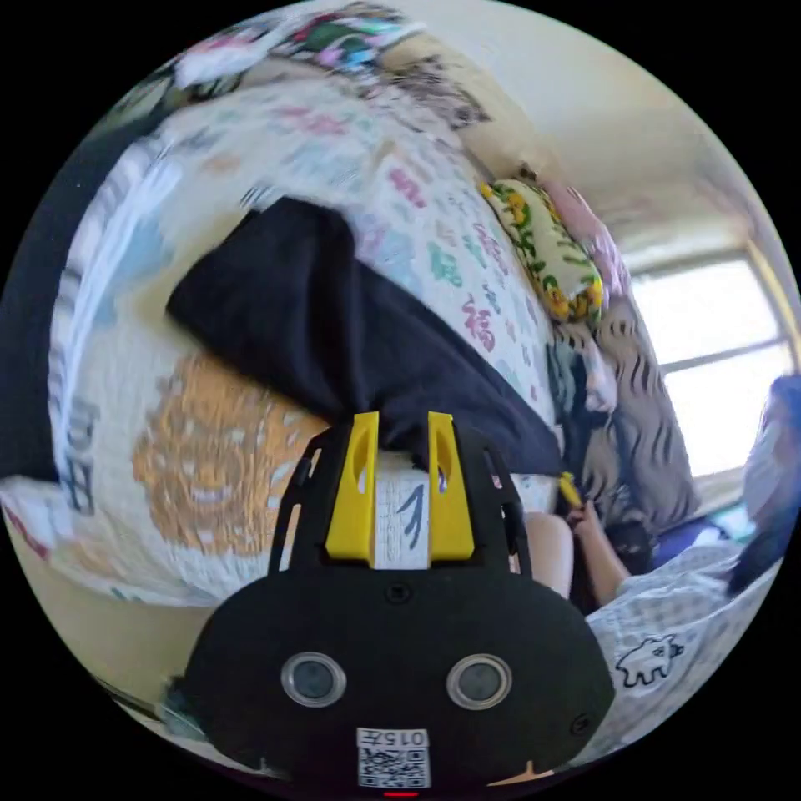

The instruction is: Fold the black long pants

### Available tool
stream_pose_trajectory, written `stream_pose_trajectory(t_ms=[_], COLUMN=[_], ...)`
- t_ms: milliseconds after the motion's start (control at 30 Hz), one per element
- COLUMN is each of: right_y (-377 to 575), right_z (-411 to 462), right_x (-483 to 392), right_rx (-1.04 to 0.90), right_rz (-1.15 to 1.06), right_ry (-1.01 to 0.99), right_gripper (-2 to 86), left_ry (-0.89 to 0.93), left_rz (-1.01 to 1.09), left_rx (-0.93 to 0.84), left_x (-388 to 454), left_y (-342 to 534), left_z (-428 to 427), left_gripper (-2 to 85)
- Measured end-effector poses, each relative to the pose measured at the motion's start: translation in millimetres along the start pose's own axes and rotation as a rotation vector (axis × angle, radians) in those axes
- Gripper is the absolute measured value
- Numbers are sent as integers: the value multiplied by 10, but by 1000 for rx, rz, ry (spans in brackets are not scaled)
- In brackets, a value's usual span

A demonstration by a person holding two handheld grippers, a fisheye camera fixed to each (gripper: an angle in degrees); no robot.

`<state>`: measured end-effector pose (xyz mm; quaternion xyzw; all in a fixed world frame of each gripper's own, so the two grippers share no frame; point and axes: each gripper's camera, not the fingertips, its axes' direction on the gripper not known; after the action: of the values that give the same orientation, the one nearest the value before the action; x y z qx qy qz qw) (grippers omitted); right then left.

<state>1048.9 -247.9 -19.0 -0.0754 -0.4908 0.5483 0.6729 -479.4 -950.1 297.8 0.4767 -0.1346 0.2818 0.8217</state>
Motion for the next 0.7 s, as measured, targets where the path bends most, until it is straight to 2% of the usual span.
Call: stream_pose_trajectory(t_ms=[67,200,267,400,500,600,700], right_y=[67,161,199,158,76,-12,-12], right_z=[-73,-13,-10,-7,9,60,13], right_x=[114,390,472,641,703,725,768], right_rx=[50,105,157,209,221,207,200], right_rz=[2,38,35,11,-8,-41,-85], right_ry=[-40,-178,-202,-283,-298,-262,-206], right_gripper=[62,77,76,82,83,47,24], left_ry=[43,419,492,434,382,389,456], left_rz=[220,603,757,1108,1285,1349,1310], left_rx=[-44,-312,-413,-706,-855,-877,-919], left_x=[372,1353,1876,3043,3565,3830,3912], left_y=[-195,-621,-644,-305,79,280,307], left_z=[334,1693,2343,3851,4709,5275,5683], left_gripper=[92,97,102,115,119,132,144])
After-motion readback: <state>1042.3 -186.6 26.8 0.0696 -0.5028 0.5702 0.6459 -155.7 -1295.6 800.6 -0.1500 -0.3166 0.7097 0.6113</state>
